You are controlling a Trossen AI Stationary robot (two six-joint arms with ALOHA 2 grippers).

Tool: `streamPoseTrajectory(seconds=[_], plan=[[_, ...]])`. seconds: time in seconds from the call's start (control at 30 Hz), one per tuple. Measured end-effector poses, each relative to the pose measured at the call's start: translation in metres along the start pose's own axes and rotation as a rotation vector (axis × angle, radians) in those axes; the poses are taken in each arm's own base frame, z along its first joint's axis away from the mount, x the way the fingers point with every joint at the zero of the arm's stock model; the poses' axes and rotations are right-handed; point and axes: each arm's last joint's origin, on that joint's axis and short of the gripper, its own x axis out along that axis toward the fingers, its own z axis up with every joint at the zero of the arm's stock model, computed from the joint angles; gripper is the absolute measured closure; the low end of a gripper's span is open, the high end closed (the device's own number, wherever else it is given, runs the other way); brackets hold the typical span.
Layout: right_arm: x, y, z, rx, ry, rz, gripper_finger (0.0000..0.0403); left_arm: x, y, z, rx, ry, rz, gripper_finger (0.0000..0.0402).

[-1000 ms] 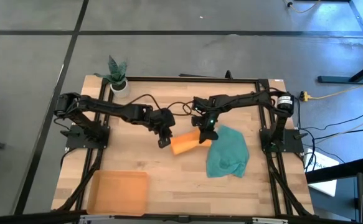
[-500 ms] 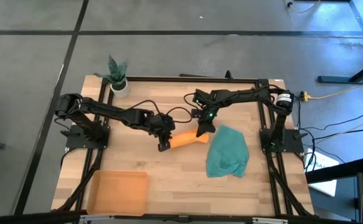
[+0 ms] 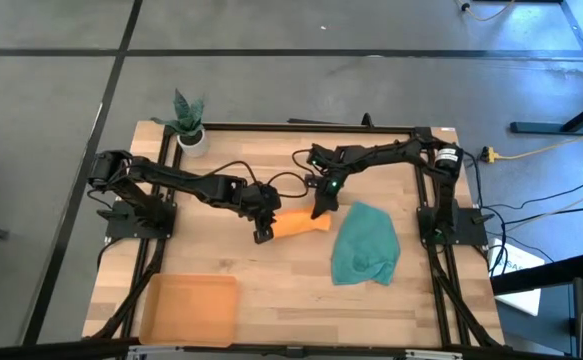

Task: Roll microfiber towels into tight, uniform cylinder then place into a basket
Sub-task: Roll the orange microfiber towel

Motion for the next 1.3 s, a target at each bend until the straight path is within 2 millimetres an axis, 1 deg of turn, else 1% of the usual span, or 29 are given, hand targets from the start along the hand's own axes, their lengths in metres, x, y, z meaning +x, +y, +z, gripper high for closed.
streamPoseTrajectory(seconds=[0.2, 0.27, 0.4, 0.73, 0.9, 1.17, 1.3], plan=[[-0.005, -0.008, 0.005, 0.077, -0.05, -0.01, 0.0394, 0.0, -0.001, 0.0, 0.009, 0.002, -0.007, 0.0321], [-0.004, -0.01, 0.008, 0.072, -0.066, -0.02, 0.0393, 0.001, -0.002, -0.001, 0.025, 0.004, -0.007, 0.0321], [0.0, -0.015, 0.006, 0.095, -0.059, -0.029, 0.0393, 0.003, -0.004, -0.001, 0.048, 0.004, 0.0, 0.0321], [-0.001, -0.016, 0.007, 0.09, -0.064, -0.027, 0.0392, 0.003, 0.001, 0.0, 0.071, -0.029, 0.131, 0.0321], [-0.001, -0.016, 0.007, 0.09, -0.064, -0.027, 0.0392, 0.003, 0.001, 0.0, 0.071, -0.035, 0.148, 0.0321], [-0.001, -0.016, 0.008, 0.084, -0.069, -0.025, 0.0392, 0.03, 0.001, -0.006, 0.079, 0.024, 0.163, 0.0321], [-0.001, -0.016, 0.008, 0.081, -0.071, -0.024, 0.0392, 0.036, 0.001, -0.007, 0.077, 0.037, 0.166, 0.0321]])
